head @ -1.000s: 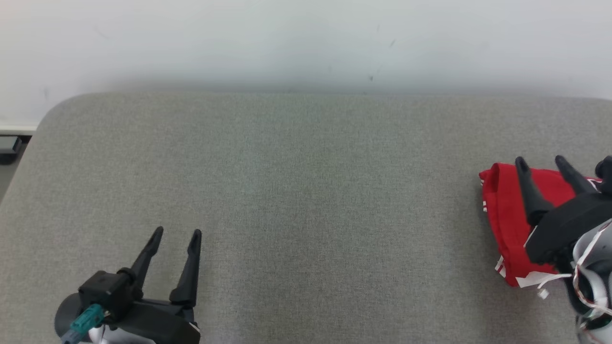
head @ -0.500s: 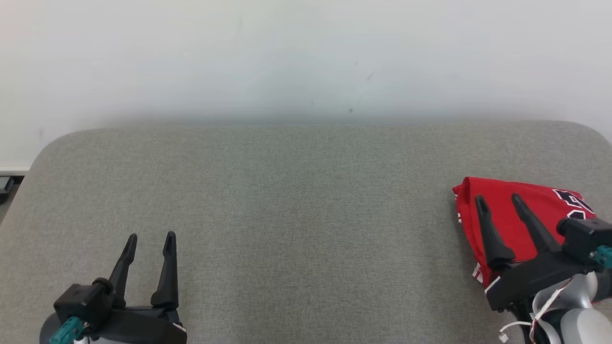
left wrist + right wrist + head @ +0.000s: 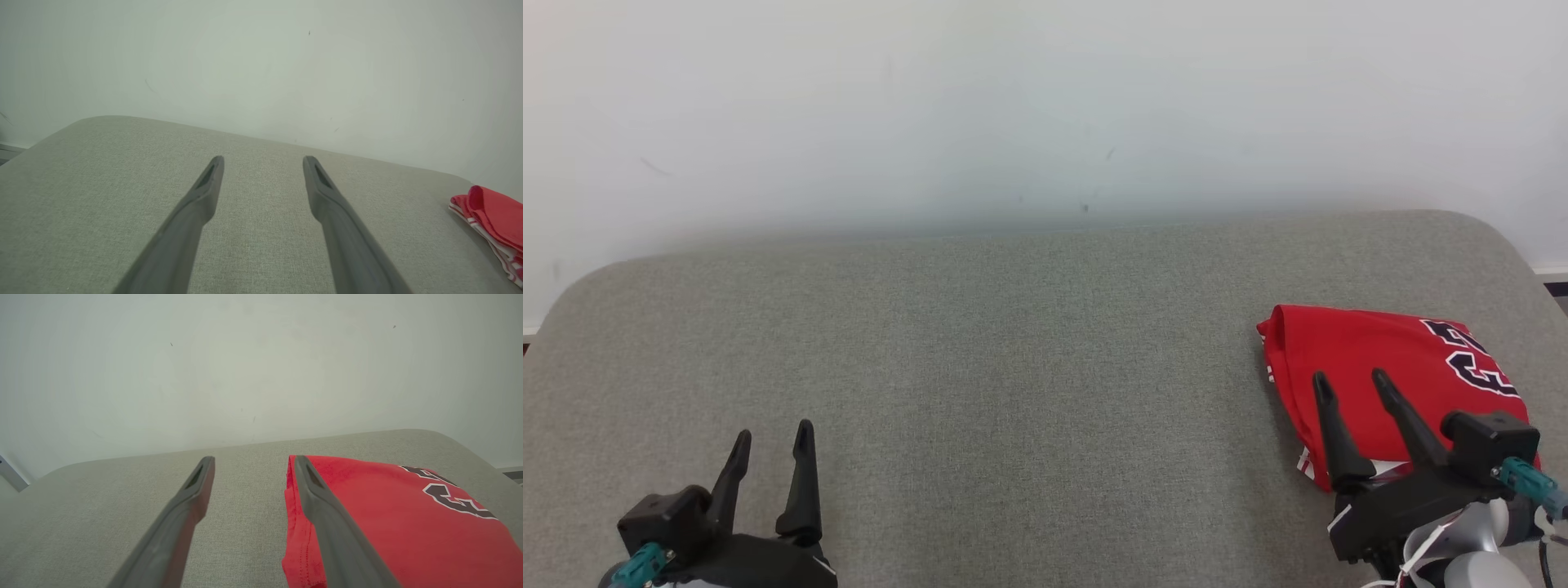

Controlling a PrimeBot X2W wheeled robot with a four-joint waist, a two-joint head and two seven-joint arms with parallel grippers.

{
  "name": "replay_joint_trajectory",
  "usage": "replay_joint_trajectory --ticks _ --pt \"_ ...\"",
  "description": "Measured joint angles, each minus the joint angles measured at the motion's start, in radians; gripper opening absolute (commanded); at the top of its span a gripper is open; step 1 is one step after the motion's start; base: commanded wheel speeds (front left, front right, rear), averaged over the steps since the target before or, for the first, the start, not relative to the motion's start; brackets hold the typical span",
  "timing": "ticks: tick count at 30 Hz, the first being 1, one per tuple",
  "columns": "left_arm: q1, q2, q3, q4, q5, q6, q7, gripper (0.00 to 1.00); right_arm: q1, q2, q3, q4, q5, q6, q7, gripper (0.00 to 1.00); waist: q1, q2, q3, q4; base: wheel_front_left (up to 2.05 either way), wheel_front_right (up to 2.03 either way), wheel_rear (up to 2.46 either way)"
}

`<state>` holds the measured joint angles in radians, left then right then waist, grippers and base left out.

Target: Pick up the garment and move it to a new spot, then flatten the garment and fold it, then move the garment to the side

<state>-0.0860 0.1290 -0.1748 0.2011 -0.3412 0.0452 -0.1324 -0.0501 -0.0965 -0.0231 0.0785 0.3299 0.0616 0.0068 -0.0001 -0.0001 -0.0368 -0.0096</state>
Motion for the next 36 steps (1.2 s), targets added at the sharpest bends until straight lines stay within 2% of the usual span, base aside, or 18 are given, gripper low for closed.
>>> replay_joint_trajectory --ticks 14,36 --pt "0.000 -0.001 0.018 0.072 -0.010 0.016 0.015 1.00 -0.021 0.001 0.030 0.116 -0.025 0.004 -0.061 1.00 0.0000 0.0001 -0.011 -0.001 0.00 0.00 0.00" --pt "0.000 -0.002 0.017 0.100 -0.012 0.016 0.015 1.00 -0.025 0.003 0.036 0.179 -0.025 0.017 -0.127 1.00 0.0001 0.0001 -0.003 0.010 0.00 0.00 0.00"
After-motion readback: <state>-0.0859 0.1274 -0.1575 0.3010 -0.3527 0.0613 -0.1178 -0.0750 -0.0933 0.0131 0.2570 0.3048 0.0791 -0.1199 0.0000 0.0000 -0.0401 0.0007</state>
